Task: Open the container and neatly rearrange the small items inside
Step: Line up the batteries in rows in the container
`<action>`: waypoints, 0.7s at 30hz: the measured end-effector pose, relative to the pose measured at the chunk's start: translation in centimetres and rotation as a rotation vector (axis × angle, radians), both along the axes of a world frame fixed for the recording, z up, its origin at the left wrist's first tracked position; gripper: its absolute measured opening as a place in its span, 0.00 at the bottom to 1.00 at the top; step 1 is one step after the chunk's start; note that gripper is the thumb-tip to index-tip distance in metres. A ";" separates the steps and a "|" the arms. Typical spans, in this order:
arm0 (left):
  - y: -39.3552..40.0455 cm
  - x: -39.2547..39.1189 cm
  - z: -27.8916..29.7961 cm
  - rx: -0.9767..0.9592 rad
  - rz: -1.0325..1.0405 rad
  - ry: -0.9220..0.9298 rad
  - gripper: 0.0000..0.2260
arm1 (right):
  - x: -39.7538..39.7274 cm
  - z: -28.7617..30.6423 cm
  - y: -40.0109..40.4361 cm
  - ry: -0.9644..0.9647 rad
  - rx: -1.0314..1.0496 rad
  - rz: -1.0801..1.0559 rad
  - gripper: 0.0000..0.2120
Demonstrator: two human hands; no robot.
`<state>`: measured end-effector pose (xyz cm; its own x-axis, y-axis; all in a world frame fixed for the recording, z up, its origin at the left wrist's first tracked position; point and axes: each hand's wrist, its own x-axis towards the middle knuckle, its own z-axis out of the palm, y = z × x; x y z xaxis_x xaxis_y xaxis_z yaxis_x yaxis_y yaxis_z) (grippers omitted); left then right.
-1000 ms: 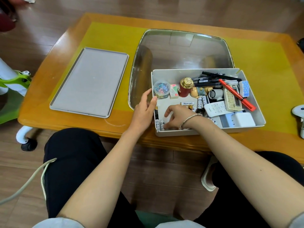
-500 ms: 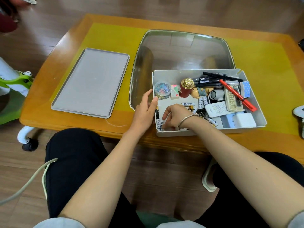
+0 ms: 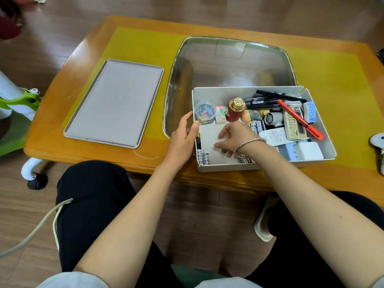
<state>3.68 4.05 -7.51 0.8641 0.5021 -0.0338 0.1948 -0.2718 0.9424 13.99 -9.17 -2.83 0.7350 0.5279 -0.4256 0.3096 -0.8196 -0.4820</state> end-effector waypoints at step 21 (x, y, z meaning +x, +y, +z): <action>-0.2 -0.1 0.1 -0.014 0.023 0.014 0.20 | -0.2 -1.5 0.5 -0.304 -0.284 0.051 0.16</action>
